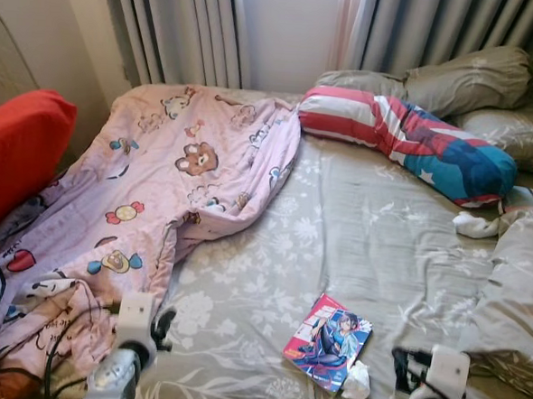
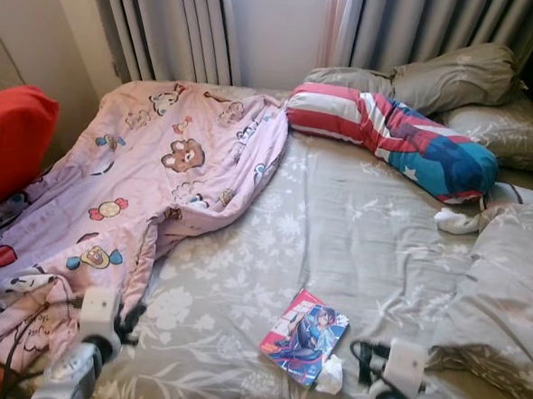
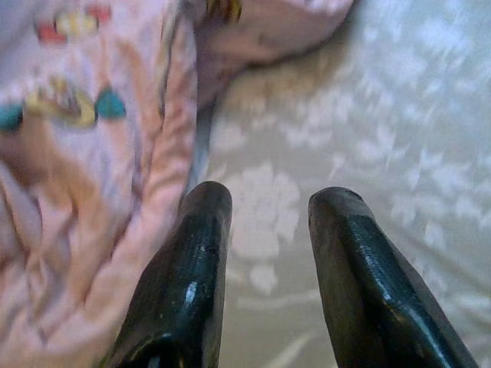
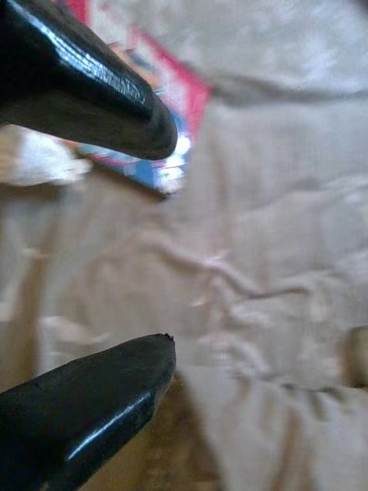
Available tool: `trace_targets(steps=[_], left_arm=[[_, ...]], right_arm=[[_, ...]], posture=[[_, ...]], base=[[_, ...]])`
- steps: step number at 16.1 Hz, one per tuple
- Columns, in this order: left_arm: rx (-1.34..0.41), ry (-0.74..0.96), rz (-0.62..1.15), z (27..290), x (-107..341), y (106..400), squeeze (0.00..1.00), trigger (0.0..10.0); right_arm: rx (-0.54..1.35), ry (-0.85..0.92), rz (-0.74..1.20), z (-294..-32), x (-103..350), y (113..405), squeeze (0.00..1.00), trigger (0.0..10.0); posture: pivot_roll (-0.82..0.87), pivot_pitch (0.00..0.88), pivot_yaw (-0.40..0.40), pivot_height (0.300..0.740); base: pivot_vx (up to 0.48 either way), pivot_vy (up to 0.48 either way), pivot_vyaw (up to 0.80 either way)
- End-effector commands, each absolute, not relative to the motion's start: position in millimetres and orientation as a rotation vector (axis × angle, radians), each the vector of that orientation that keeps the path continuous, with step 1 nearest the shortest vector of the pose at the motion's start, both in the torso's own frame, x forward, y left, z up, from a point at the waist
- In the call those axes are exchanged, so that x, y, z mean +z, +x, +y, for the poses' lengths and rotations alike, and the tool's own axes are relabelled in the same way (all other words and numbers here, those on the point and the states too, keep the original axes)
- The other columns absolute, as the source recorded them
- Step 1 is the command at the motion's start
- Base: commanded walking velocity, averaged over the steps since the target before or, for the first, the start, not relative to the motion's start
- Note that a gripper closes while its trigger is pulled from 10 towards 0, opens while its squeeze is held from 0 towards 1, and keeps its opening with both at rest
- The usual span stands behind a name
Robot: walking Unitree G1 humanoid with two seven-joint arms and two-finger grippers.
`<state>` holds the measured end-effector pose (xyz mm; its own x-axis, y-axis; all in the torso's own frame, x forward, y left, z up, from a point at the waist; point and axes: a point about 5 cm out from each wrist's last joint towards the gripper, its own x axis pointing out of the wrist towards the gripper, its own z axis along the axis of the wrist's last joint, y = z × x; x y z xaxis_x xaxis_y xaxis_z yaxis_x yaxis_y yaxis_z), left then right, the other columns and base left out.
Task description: Clean up the room
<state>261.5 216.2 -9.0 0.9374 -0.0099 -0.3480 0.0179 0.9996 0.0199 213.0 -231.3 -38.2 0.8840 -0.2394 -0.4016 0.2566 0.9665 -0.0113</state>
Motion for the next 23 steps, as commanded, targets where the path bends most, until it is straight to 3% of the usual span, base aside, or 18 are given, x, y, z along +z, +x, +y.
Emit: trace_targets(steps=[1, 6, 15, 23], left_arm=[[-0.026, 0.033, 0.322, 221, -6, 260, 0.0, 10.0], [-0.074, 0.038, 0.232, 218, 5, 263, 0.0, 10.0], [-0.069, -0.009, 0.215, 220, 10, 268, 0.0, 10.0], [-0.091, -0.015, 0.234, 213, 8, 269, 0.0, 10.0]], right_arm=[[-0.218, 0.024, 0.359, -226, -32, 219, 0.0, 10.0], [-0.097, -0.021, 0.219, -211, -14, 235, 0.0, 10.0], [-0.232, 0.015, 0.229, -223, -13, 236, 0.0, 10.0], [-0.233, 0.027, 0.276, -216, -20, 233, 0.0, 10.0]], posture=[[0.03, 0.0, 0.01, 0.74], [0.03, 0.0, 0.008, 0.74], [0.03, 0.0, 0.019, 0.74], [0.04, 0.037, 0.019, 0.667]], base=[[0.0, 0.0, 0.0], [0.0, 0.0, 0.0], [0.0, 0.0, 0.0], [0.0, 0.0, 0.0]])
